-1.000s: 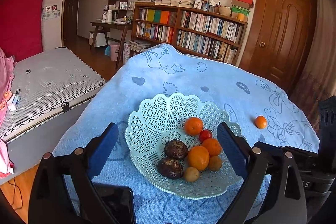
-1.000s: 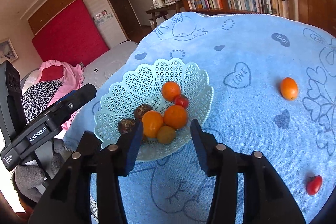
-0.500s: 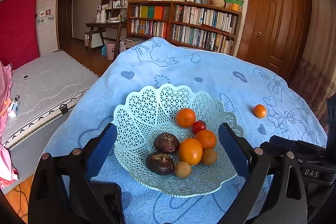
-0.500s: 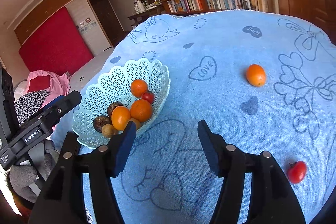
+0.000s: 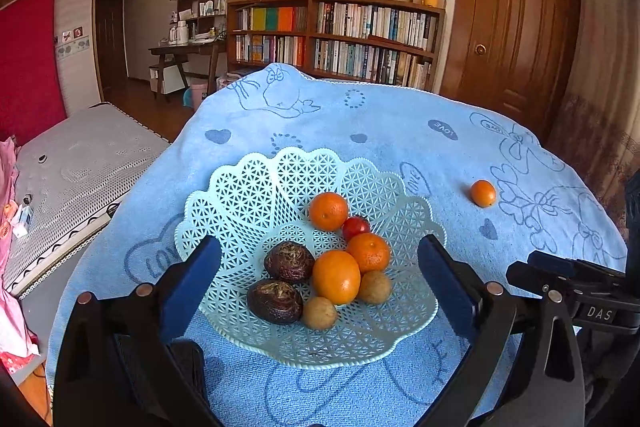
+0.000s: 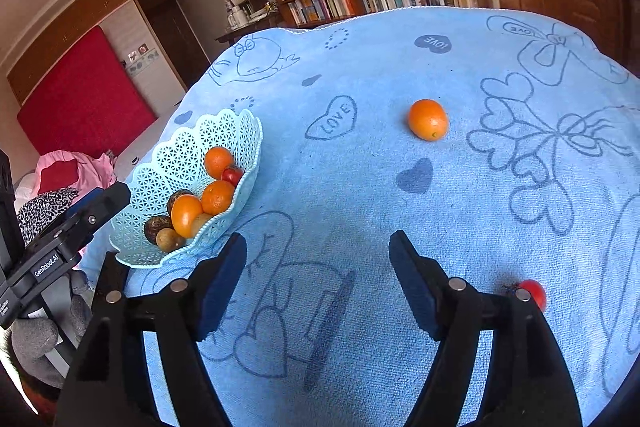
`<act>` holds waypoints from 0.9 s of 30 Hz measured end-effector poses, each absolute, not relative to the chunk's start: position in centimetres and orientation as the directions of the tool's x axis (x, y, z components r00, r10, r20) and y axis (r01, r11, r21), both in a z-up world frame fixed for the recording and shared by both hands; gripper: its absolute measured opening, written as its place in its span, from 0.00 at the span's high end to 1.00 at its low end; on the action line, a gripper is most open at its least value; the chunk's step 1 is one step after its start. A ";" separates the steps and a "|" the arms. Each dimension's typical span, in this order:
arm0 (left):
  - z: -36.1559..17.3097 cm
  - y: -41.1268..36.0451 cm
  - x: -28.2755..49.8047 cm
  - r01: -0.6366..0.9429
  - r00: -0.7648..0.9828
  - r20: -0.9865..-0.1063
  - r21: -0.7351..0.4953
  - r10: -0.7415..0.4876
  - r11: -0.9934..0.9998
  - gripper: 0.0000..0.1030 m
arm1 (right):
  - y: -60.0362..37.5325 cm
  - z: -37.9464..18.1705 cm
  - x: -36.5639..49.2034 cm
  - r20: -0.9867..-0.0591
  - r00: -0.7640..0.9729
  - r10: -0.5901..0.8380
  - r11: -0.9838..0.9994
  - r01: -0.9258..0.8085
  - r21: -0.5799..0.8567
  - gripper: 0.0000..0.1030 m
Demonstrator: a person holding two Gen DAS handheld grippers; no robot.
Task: Organize fruits
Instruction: 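Move the right tool to a red tomato and close around it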
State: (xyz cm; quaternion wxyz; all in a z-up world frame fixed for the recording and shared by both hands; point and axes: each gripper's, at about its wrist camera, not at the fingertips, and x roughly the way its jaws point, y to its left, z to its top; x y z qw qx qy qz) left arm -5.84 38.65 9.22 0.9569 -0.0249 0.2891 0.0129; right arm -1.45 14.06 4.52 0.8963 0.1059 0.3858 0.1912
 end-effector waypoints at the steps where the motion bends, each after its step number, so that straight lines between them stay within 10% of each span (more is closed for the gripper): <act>1: 9.2 38.6 -5.9 -0.037 0.832 -0.554 -0.039 0.010 0.999 0.03 | 13.8 4.5 -1.5 -0.651 0.631 0.422 0.905 -0.257 0.338 0.29; 27: 8.4 36.2 -5.7 0.009 0.819 -0.574 -0.008 -0.012 1.000 0.03 | 8.7 3.3 -4.3 -0.692 0.669 0.273 0.962 -0.191 0.194 0.29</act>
